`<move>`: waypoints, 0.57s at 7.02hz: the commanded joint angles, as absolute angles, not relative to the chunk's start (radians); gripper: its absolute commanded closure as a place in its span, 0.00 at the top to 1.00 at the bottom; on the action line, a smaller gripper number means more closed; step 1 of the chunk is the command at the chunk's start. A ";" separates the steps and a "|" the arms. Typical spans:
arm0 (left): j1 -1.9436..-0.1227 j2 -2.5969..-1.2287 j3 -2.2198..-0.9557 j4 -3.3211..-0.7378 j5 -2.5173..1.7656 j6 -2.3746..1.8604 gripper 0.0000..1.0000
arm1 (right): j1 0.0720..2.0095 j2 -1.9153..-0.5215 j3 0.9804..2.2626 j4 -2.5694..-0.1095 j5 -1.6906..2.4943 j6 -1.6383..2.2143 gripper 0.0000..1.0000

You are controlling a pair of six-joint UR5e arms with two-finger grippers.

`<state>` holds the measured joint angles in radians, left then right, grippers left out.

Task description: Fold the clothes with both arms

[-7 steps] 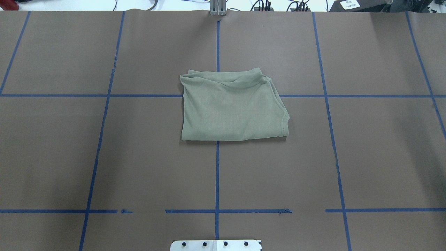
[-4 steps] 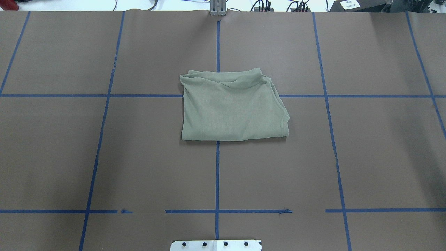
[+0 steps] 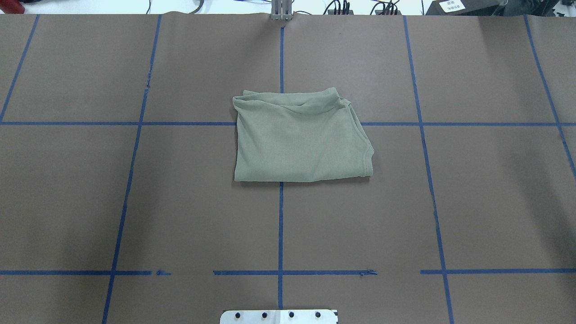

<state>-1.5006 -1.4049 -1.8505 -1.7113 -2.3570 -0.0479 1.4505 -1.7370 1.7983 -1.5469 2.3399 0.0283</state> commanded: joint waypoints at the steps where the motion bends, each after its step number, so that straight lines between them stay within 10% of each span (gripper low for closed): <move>1: -1.500 -1.410 -1.853 -1.710 -2.355 -0.045 1.00 | 1.451 -1.736 1.795 -1.545 2.345 0.035 1.00; 4: -1.500 -1.404 -1.853 -1.710 -2.362 -0.044 1.00 | 1.453 -1.740 1.790 -1.542 2.339 0.034 1.00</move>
